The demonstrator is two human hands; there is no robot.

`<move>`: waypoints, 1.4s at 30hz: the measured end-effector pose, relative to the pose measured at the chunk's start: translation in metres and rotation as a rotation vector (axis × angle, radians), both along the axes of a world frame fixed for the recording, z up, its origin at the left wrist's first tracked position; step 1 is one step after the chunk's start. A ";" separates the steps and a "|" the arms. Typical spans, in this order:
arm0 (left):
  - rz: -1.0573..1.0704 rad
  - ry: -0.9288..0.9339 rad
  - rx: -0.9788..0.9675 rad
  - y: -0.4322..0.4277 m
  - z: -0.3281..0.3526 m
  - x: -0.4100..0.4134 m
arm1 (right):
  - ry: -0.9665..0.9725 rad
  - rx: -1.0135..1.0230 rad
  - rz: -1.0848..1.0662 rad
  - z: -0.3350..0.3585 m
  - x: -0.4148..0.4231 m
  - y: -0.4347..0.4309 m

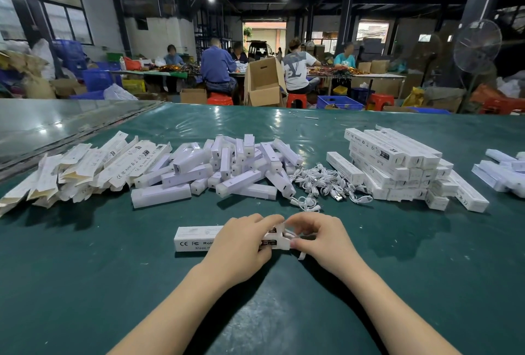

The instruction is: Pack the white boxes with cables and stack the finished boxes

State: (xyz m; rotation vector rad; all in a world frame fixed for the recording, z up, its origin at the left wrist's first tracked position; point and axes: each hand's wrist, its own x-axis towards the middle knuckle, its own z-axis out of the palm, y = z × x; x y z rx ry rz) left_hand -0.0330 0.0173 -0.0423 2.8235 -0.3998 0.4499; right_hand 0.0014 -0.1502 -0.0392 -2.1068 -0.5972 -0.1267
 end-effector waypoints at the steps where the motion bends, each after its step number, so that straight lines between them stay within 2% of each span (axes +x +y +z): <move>1: 0.007 0.003 -0.020 0.000 0.000 0.000 | -0.006 0.001 -0.001 0.001 0.000 0.000; 8: 0.003 0.021 -0.095 0.004 0.000 0.001 | 0.046 -0.011 0.086 0.003 -0.001 -0.001; 13: -0.014 0.013 -0.074 0.005 0.000 0.001 | 0.002 0.058 -0.004 -0.001 0.000 0.002; 21: -0.025 0.013 -0.112 0.006 -0.001 -0.001 | 0.098 0.086 0.088 0.004 -0.002 0.002; 25: -0.039 0.010 -0.120 0.007 -0.001 -0.001 | 0.166 0.213 0.026 -0.001 -0.003 0.009; 29: -0.033 0.021 -0.109 0.006 0.000 0.000 | 0.104 0.123 -0.006 -0.003 -0.001 0.011; 38: -0.005 0.037 -0.120 0.011 -0.001 -0.002 | 0.173 0.079 0.163 0.000 -0.001 0.003; 42: 0.016 0.026 -0.107 0.011 0.000 -0.002 | 0.103 0.057 0.096 -0.002 -0.001 0.005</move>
